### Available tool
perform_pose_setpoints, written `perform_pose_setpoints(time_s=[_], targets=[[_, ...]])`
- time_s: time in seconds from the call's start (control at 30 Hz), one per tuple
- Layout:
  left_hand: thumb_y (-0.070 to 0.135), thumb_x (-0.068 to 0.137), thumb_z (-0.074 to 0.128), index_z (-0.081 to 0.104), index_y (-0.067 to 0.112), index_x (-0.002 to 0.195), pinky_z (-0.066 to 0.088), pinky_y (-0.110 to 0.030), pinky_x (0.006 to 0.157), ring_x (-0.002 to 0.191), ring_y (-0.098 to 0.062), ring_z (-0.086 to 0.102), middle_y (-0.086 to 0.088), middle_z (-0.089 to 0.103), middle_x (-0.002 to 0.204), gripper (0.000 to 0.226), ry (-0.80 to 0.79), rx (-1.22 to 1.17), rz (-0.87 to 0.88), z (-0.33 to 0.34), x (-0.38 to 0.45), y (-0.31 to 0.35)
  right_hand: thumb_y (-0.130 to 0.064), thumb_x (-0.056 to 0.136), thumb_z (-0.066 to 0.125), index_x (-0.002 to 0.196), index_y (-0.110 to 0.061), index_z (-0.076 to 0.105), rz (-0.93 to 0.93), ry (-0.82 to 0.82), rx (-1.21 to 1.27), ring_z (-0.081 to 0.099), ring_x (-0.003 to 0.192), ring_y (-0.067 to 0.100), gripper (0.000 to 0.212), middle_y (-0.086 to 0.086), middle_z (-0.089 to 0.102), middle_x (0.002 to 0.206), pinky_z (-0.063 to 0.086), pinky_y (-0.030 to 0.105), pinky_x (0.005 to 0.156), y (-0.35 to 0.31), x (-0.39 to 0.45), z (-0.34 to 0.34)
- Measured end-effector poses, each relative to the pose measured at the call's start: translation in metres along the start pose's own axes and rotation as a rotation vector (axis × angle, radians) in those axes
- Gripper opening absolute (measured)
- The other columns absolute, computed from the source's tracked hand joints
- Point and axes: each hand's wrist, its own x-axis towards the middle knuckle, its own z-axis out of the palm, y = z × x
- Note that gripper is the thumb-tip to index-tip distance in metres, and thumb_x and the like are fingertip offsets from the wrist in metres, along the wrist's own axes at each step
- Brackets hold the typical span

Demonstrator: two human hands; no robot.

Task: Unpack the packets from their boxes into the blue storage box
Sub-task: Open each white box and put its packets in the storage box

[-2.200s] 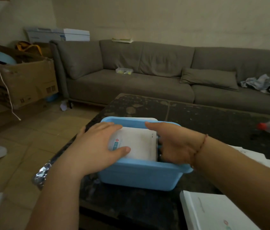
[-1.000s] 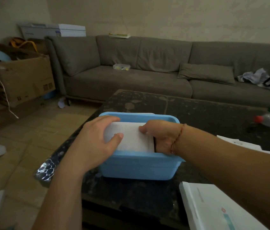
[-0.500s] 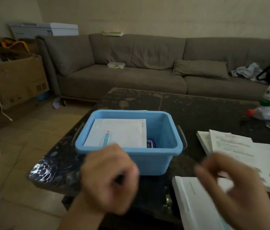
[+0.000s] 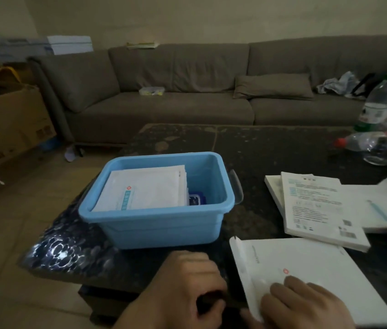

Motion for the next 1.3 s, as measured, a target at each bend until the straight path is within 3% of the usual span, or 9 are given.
perform_pose_setpoints(time_s=[0.1,0.2,0.33,0.5,0.7,0.83,0.97,1.17,1.3], targets=[[0.020,0.076,0.075,0.075,0.020,0.097,0.049,-0.024,0.069,0.087,-0.011,0.061,0.007,0.070,0.099,0.021,0.066,-0.052,0.063,0.012,0.005,0.003,-0.053,0.093,0.040,0.042,-0.023,0.048,0.106,0.045,0.000,0.050,0.040,0.016,0.059,-0.007,0.048,0.044,0.044,0.027,0.037,-0.001,0.003,0.003],[0.013,0.086,0.070,0.073,0.010,0.111,0.053,-0.032,0.086,0.109,-0.017,0.063,-0.002,0.068,0.120,0.025,0.169,-0.087,0.138,0.023,0.015,0.015,-0.047,0.088,0.051,0.042,-0.024,0.051,0.156,0.091,0.042,0.053,0.043,0.014,0.051,-0.009,0.051,0.046,0.048,0.027,0.043,-0.001,0.001,-0.003],[0.020,0.095,0.063,0.071,0.012,0.113,0.042,-0.033,0.108,0.128,-0.013,0.054,-0.003,0.065,0.129,0.021,0.197,-0.071,0.188,0.034,0.017,0.017,-0.041,0.081,0.060,0.040,-0.023,0.052,0.235,0.170,0.133,0.049,0.042,0.010,0.046,-0.010,0.050,0.045,0.038,0.020,0.052,-0.002,0.003,-0.015],[0.028,0.109,0.028,0.050,0.022,0.126,0.022,-0.029,0.119,0.142,-0.002,0.032,0.010,0.051,0.139,0.028,0.150,0.050,0.188,0.051,0.020,0.015,-0.047,0.081,0.061,0.040,-0.023,0.053,0.275,0.202,0.206,0.049,0.044,0.005,0.048,-0.013,0.051,0.046,0.037,0.017,0.054,-0.001,0.003,-0.018],[0.021,0.105,0.043,0.055,0.020,0.108,0.027,-0.039,0.118,0.128,-0.013,0.052,0.007,0.060,0.121,0.012,0.241,0.129,0.274,0.059,0.029,0.024,-0.048,0.079,0.064,0.041,-0.024,0.053,0.253,0.189,0.201,0.050,0.044,0.004,0.047,-0.013,0.052,0.047,0.039,0.018,0.054,-0.003,0.001,-0.013],[0.018,0.104,0.045,0.059,0.023,0.099,0.036,-0.036,0.112,0.111,-0.011,0.062,0.008,0.069,0.108,0.016,0.341,0.153,0.287,0.047,0.027,0.021,-0.044,0.079,0.064,0.039,-0.022,0.051,0.278,0.225,0.256,0.048,0.042,0.005,0.047,-0.013,0.050,0.045,0.038,0.018,0.051,-0.003,0.004,-0.021],[0.016,0.104,0.037,0.058,0.023,0.097,0.041,-0.036,0.107,0.110,-0.011,0.063,0.007,0.062,0.112,0.023,0.442,0.181,0.293,0.033,0.017,0.012,-0.044,0.084,0.060,0.037,-0.020,0.049,0.274,0.235,0.269,0.046,0.040,0.007,0.054,-0.012,0.047,0.043,0.036,0.018,0.051,-0.002,0.007,-0.025],[0.013,0.095,0.033,0.043,0.015,0.083,0.048,-0.048,0.086,0.087,-0.021,0.061,-0.003,0.058,0.091,0.015,0.771,-0.024,0.204,0.015,0.013,0.012,-0.049,0.089,0.052,0.040,-0.021,0.048,0.196,0.118,0.183,0.046,0.041,0.010,0.056,-0.009,0.044,0.044,0.039,0.024,0.046,0.000,0.009,-0.026],[0.013,0.095,0.037,0.047,0.012,0.086,0.047,-0.043,0.069,0.075,-0.022,0.053,-0.003,0.055,0.086,0.013,0.780,0.008,0.167,-0.012,0.019,0.014,-0.052,0.092,0.047,0.042,-0.022,0.047,0.179,0.017,0.174,0.046,0.041,0.011,0.058,-0.009,0.043,0.044,0.041,0.021,0.039,0.001,0.009,-0.021]])
